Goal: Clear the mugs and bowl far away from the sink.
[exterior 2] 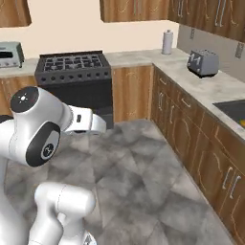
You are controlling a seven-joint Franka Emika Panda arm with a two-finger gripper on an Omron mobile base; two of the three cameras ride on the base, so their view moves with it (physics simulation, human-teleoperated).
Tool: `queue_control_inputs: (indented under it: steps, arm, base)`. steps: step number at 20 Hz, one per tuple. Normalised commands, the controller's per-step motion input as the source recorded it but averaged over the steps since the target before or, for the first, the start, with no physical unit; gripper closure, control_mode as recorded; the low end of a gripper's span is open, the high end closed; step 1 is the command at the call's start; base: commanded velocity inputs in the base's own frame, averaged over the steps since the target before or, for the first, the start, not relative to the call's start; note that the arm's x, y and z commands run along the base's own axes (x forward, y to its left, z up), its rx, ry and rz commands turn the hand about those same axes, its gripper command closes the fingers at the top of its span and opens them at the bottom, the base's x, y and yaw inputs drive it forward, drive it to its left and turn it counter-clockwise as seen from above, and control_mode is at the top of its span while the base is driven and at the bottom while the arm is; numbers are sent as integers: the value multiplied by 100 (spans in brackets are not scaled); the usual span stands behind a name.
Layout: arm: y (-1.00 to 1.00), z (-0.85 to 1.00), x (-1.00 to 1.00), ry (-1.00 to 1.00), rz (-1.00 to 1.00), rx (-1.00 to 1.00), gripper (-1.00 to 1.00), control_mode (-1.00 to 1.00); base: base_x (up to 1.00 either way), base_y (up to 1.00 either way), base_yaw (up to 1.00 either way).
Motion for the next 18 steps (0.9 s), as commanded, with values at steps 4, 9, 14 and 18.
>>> queue_control_inputs:
  steps: [4, 9, 14, 18]
  arm:
    - [0, 0, 0, 0, 0, 0, -100, 100]
    - [0, 0, 0, 0, 0, 0, -100, 100]
    - [0, 0, 0, 0, 0, 0, -100, 100]
    - [0, 0, 0, 0, 0, 0, -100, 100]
  base:
    - [30, 8, -88]
    - [33, 0, -83]
    - [42, 0, -74]
    - [57, 0, -61]
